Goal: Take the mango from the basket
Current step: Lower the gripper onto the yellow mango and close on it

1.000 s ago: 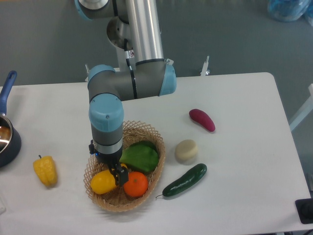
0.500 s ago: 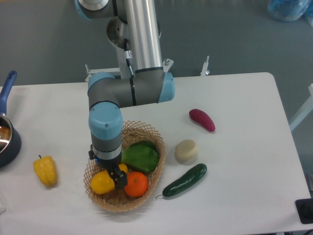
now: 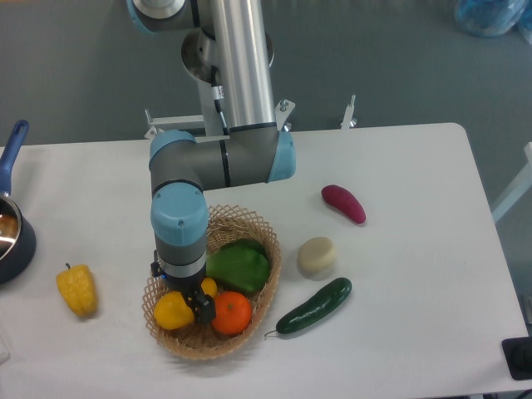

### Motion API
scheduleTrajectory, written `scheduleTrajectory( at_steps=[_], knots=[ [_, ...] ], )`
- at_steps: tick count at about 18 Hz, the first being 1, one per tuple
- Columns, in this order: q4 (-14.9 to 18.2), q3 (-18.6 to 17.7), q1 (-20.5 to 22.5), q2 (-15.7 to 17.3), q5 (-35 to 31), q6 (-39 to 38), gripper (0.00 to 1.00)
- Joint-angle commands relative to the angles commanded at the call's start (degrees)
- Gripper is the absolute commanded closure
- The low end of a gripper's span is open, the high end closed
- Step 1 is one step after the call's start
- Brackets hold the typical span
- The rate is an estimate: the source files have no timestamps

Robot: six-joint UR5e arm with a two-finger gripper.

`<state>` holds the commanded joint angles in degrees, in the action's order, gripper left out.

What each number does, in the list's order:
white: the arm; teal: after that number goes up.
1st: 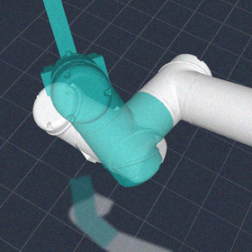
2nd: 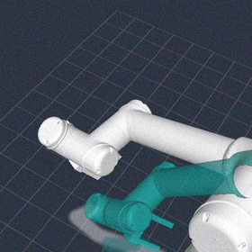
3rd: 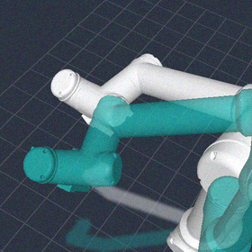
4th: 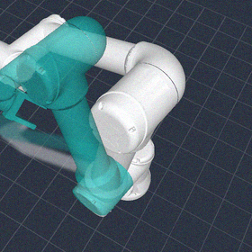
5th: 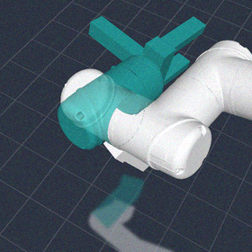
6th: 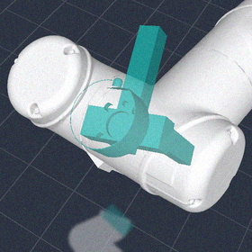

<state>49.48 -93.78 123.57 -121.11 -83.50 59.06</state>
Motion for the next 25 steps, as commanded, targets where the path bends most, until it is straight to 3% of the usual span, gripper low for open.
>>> scheduleTrajectory(
  at_steps=[8, 12, 18, 22, 25],
  knots=[
    [-0.1, 0.9, 0.0, -1.1, -0.4, 0.0, 0.03],
    [0.0, 1.3, 0.0, -1.2, -0.8, 0.0, 0.29],
    [0.0, 1.3, 0.0, -0.6, -0.7, -0.1, 0.48],
    [0.0, 1.5, 0.1, 0.7, -0.5, -0.2, 0.49],
    [0.1, 1.6, 1.0, 4.7, 0.4, -0.1, 0.49]
  ],
)
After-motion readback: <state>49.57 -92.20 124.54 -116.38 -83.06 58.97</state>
